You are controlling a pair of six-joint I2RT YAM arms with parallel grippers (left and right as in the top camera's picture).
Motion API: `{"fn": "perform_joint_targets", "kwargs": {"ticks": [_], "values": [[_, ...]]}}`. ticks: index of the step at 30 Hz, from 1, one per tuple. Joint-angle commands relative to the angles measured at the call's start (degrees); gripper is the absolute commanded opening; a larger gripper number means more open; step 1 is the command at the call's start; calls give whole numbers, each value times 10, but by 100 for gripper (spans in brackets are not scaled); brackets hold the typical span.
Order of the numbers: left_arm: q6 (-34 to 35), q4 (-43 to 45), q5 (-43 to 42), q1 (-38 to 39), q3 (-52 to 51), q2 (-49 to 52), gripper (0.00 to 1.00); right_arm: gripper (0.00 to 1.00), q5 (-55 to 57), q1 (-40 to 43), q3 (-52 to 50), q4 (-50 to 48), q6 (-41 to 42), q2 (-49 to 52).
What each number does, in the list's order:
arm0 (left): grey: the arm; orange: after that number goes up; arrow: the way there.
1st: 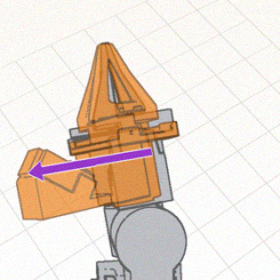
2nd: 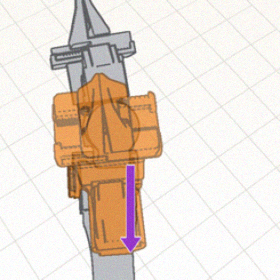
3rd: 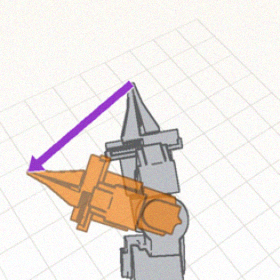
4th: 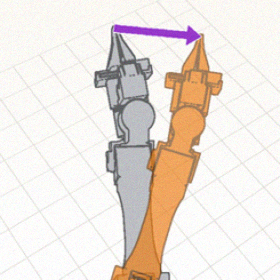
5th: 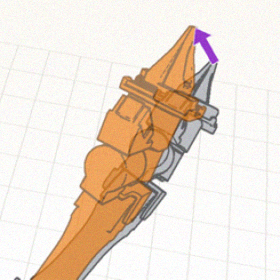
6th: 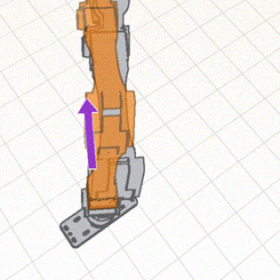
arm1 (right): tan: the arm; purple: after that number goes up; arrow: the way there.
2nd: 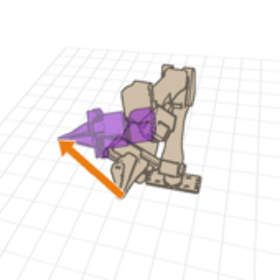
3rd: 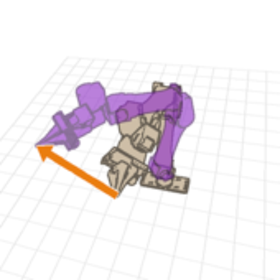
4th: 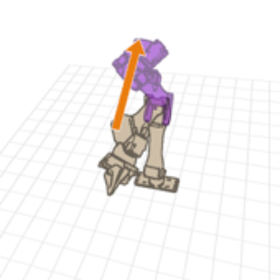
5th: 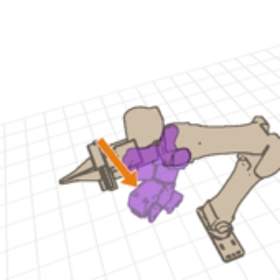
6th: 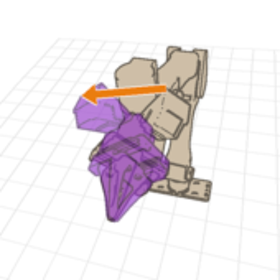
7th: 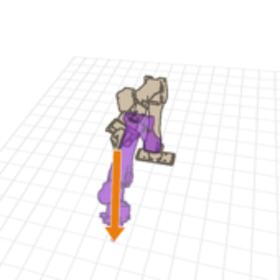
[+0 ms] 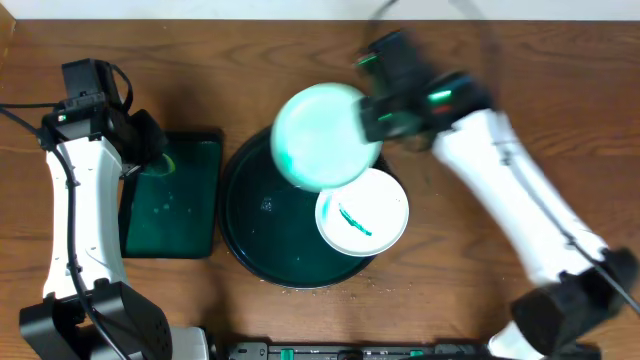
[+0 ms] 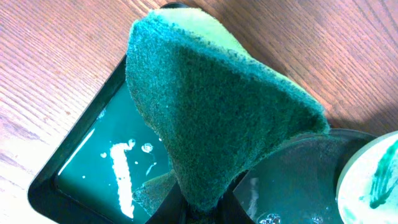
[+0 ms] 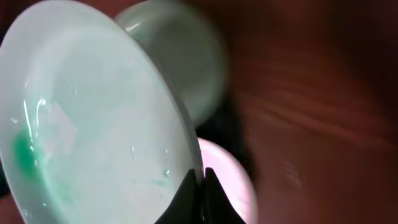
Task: Clean dirty plates on tray and stack at the side
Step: 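Lift the top plate with the right gripper and place it right, then grasp the left plate rim with the right gripper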
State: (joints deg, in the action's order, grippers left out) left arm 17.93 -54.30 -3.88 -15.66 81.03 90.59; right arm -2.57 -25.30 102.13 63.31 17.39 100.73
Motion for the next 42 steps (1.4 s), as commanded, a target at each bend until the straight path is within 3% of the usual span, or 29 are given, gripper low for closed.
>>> {"fn": "perform_joint_targets", "kwargs": {"ticks": [1, 4, 8, 11, 15, 19, 22, 28, 31, 34, 39, 42], "values": [[-8, -3, 9, -3, -2, 1, 7, 1, -40, 127, 2, 55, -3, -27], [-8, -4, 9, -3, -2, 1, 7, 1, -3, 209, -27, 74, -7, -24], [-8, -3, 9, -3, -2, 1, 7, 1, -3, 284, -129, 23, -32, -24], [-8, -3, 9, -3, -2, 1, 7, 1, -3, 317, -240, -58, -34, -24], [-8, -2, 9, -2, -2, 1, 7, 1, -18, 332, -401, -252, -74, -23], [-8, -2, 9, -1, -2, 1, 7, 2, -29, 332, -463, -336, -74, -23], [-8, -3, 9, -1, -2, 1, 7, 38, -29, 332, -470, -330, -74, -24], [-8, -3, 9, 0, -2, 1, 7, 52, -61, 332, -393, -212, -74, -42], [-8, -3, 9, 0, -2, 1, 7, 53, -123, 326, -332, -147, -75, -57], [-8, -3, 9, 2, -2, 1, 7, 53, -243, 290, -306, -138, -127, -74], [-22, -12, 3, 24, -2, 1, 7, 48, -237, 192, -330, -120, -153, -62], [-31, -14, 3, 39, -2, 1, 7, 47, -175, 133, -352, -123, -153, -48]]}}
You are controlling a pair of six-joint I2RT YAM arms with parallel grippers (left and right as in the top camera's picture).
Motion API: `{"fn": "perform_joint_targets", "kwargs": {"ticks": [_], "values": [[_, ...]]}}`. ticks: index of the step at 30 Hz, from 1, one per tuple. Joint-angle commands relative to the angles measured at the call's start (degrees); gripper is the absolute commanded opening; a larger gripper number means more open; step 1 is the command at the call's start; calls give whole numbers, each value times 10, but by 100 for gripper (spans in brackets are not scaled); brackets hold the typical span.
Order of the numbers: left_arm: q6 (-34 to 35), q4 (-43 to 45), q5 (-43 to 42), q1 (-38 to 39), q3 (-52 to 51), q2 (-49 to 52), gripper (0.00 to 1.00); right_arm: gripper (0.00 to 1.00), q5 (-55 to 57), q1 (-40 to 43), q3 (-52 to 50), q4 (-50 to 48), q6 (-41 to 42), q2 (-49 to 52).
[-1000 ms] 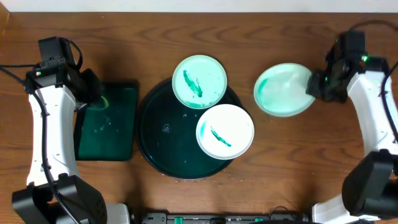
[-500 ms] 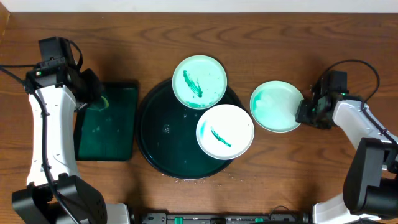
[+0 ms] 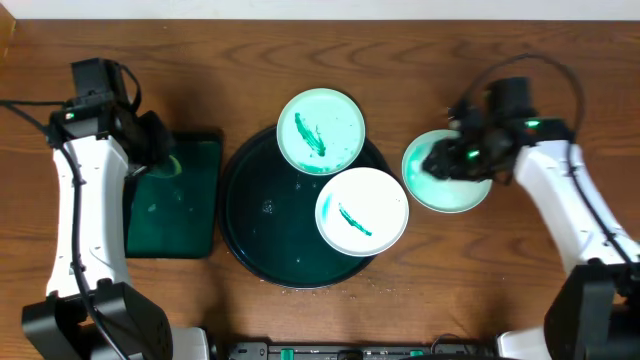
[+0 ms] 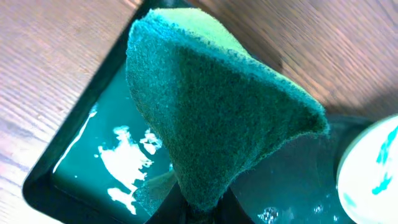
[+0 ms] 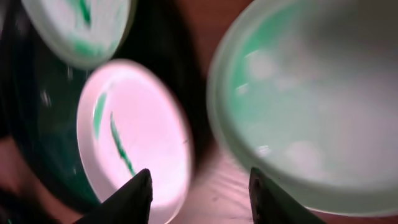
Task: Clean dirty plates on tray and stack at the side
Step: 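Grasp the left plate rim with the right gripper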
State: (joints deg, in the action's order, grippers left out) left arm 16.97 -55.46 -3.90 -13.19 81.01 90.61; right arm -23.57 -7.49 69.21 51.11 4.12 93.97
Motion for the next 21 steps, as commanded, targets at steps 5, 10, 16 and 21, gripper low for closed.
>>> {"fn": "perform_joint_targets", "kwargs": {"ticks": [5, 10, 16, 21], "values": [[-22, -2, 3, 27, -2, 1, 7, 43, 109, -116, -41, -31, -25, 47], [-22, -3, 3, 28, -2, 1, 7, 38, 207, -156, -42, -52, -20, 88], [-22, -5, 3, 28, -2, 1, 7, 2, 207, -162, -40, -63, -12, 108], [-22, -9, 3, 28, -2, 1, 7, 1, 198, -164, -7, -35, -9, 71]]}}
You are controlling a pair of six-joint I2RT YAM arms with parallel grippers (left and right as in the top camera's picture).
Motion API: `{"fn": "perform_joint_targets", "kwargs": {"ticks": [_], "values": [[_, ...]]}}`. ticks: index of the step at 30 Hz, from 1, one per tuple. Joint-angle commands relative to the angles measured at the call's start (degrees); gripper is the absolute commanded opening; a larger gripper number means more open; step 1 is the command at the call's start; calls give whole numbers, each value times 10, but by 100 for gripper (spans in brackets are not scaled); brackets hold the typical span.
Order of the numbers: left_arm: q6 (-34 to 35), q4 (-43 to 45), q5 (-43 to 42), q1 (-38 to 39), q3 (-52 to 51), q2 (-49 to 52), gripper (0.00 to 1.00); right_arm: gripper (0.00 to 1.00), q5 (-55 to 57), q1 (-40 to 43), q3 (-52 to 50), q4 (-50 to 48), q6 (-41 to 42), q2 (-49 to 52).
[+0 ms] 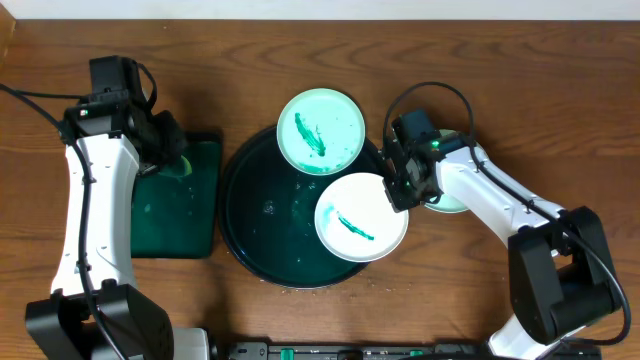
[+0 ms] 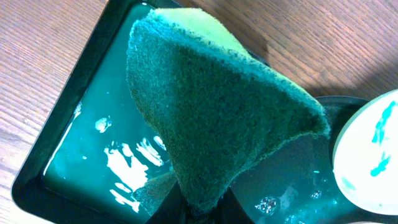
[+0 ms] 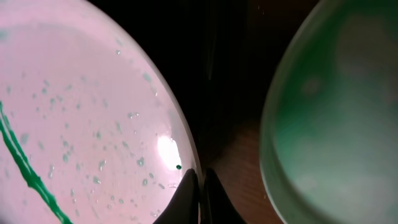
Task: Clean dirty plates on tray and stack at the side
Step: 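Grasp the left plate rim with the right gripper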
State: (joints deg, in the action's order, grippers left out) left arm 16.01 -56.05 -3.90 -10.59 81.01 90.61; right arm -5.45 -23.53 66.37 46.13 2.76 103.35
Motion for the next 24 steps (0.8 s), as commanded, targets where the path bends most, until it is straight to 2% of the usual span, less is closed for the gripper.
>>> {"fn": "perform_joint_targets", "kwargs": {"ticks": [1, 3, 6, 7, 10, 11, 13, 20, 22, 24], "values": [[-12, -3, 3, 2, -2, 1, 7, 1, 10, -5, 31, 24, 4, -32], [-12, -3, 3, 2, -2, 1, 7, 1, -16, -16, 53, 32, 26, -53], [-12, -3, 3, 2, -2, 1, 7, 1, -37, -45, 63, 14, 101, -60], [-12, -3, 3, 2, -2, 1, 7, 1, -43, -65, 62, 2, 150, -56], [-12, -3, 3, 2, -2, 1, 7, 1, -42, -106, 61, -16, 225, -45], [-12, -3, 3, 2, -2, 1, 7, 1, -38, -130, 60, -27, 280, -35], [-12, -3, 3, 2, -2, 1, 7, 1, -36, -150, 60, -37, 321, -19], [-12, -3, 3, 2, -2, 1, 7, 1, -73, -180, 61, -63, 323, 53], [-12, -3, 3, 2, -2, 1, 7, 6, -80, -174, 63, -63, 312, 52], [-12, -3, 3, 2, -2, 1, 7, 14, -94, -172, 71, -63, 281, 52]]}}
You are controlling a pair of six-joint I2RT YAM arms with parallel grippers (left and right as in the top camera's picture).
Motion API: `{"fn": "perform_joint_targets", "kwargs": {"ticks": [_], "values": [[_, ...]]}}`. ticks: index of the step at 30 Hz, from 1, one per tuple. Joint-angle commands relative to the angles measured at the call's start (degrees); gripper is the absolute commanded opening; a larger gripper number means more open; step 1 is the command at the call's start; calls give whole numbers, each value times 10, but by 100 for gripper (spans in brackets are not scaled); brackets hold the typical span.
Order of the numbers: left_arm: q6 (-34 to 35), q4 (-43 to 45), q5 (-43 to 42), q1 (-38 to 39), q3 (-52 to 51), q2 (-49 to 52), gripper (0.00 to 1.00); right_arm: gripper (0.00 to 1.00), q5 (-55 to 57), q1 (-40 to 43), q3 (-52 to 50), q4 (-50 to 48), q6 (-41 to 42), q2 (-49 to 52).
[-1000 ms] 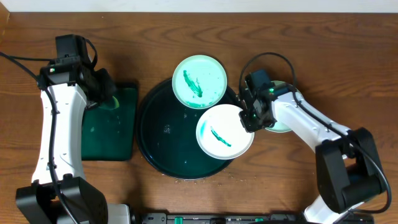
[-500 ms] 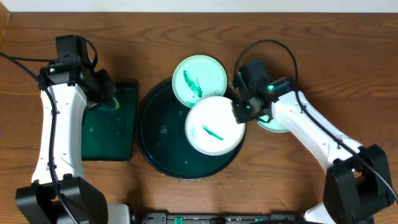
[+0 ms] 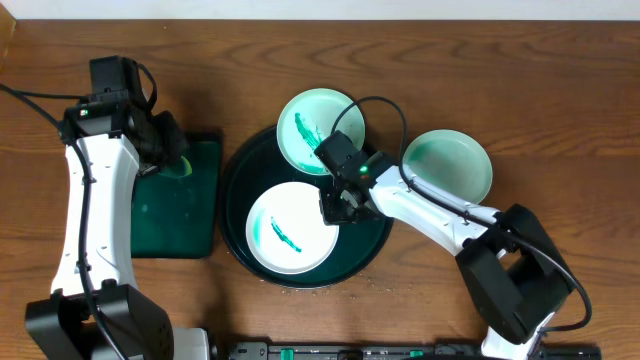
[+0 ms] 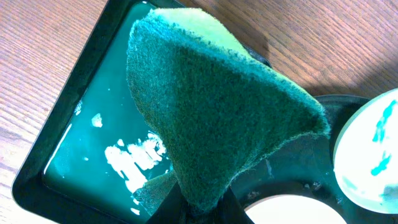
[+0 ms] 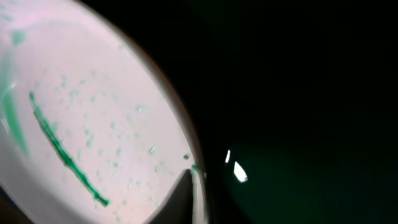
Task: Clean dirty plates on tray and stack at the side
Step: 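Grasp the left plate rim with the right gripper, then scrub the held plate with the sponge in the left gripper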
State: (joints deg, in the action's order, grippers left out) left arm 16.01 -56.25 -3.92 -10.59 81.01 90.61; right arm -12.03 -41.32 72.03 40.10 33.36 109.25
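Observation:
A white plate [image 3: 290, 228] with a green streak lies in the lower left of the round dark tray [image 3: 250, 170]. My right gripper [image 3: 335, 205] is shut on that plate's right rim; in the right wrist view the gripper [image 5: 196, 182] pinches the white plate [image 5: 81, 118] at its edge. A mint plate [image 3: 320, 130] with green smears rests on the tray's far rim. A clean mint plate [image 3: 447, 168] sits on the table to the right. My left gripper [image 3: 168, 150] is shut on a green sponge [image 4: 211, 106] above the basin.
A rectangular green basin [image 3: 175, 235] holding water [image 4: 93, 143] stands left of the tray. Bare wooden table [image 3: 560, 120] surrounds everything. The right arm [image 3: 430, 210] stretches across the tray's right side.
The white plate has gone from the tray's right side to its lower left, with my right gripper still shut on its rim. The left arm and sponge have not moved.
My right gripper first held a mint plate up over the tray. Then that plate lay on the table to the right, with the gripper open above it. Then the gripper was shut on the white plate's rim, and now that plate lies further left in the tray.

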Motion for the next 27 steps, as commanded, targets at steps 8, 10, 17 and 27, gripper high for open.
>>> {"fn": "perform_joint_targets", "kwargs": {"ticks": [8, 10, 17, 27], "values": [[-12, -1, 3, 2, -2, 1, 7, 38, 10, 17, 89, 58, -244, 2], [-12, -1, 3, 2, -2, 1, 7, 41, 10, 23, 90, 56, -272, 15], [-12, -1, 3, 2, -2, 1, 7, 33, -46, 37, 148, 101, -326, 93], [-12, 4, 3, 24, -2, 1, 8, 9, -45, 32, 209, 156, -326, 163]]}}
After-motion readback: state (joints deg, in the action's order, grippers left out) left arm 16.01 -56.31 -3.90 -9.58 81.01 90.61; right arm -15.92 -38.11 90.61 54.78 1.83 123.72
